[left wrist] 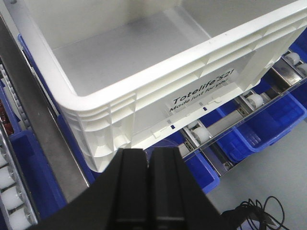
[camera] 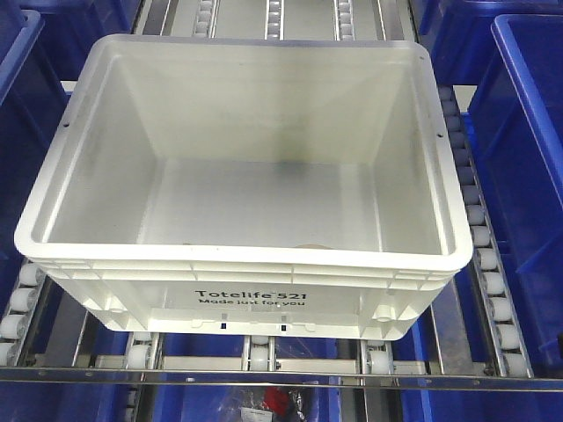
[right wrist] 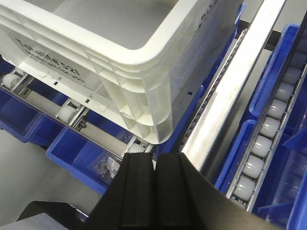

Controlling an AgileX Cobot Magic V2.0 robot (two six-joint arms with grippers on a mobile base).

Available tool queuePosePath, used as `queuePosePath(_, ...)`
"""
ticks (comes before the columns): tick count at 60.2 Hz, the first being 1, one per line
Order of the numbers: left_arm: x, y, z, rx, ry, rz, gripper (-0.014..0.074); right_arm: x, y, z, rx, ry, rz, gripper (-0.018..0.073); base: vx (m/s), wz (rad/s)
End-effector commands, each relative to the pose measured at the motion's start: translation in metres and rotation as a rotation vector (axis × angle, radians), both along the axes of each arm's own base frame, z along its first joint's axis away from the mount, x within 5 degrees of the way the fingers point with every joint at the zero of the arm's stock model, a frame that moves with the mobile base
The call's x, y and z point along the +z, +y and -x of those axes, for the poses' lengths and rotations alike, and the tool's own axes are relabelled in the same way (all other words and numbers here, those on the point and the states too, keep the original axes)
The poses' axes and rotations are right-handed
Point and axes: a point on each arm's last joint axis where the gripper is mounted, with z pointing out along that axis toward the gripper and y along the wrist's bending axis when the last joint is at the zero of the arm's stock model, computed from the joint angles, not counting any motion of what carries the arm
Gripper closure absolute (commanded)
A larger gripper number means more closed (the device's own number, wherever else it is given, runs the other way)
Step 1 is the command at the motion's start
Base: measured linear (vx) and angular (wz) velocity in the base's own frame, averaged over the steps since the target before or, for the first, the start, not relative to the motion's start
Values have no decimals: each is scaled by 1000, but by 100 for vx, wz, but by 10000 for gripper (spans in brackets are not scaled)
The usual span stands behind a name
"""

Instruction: Place moving items into box and shelve

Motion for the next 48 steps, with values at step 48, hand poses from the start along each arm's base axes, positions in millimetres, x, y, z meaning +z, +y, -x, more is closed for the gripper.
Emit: queuePosePath(48, -121, 26, -10, 526, -545, 93, 619, 11, 2, -3, 7, -72, -34, 575, 0, 0)
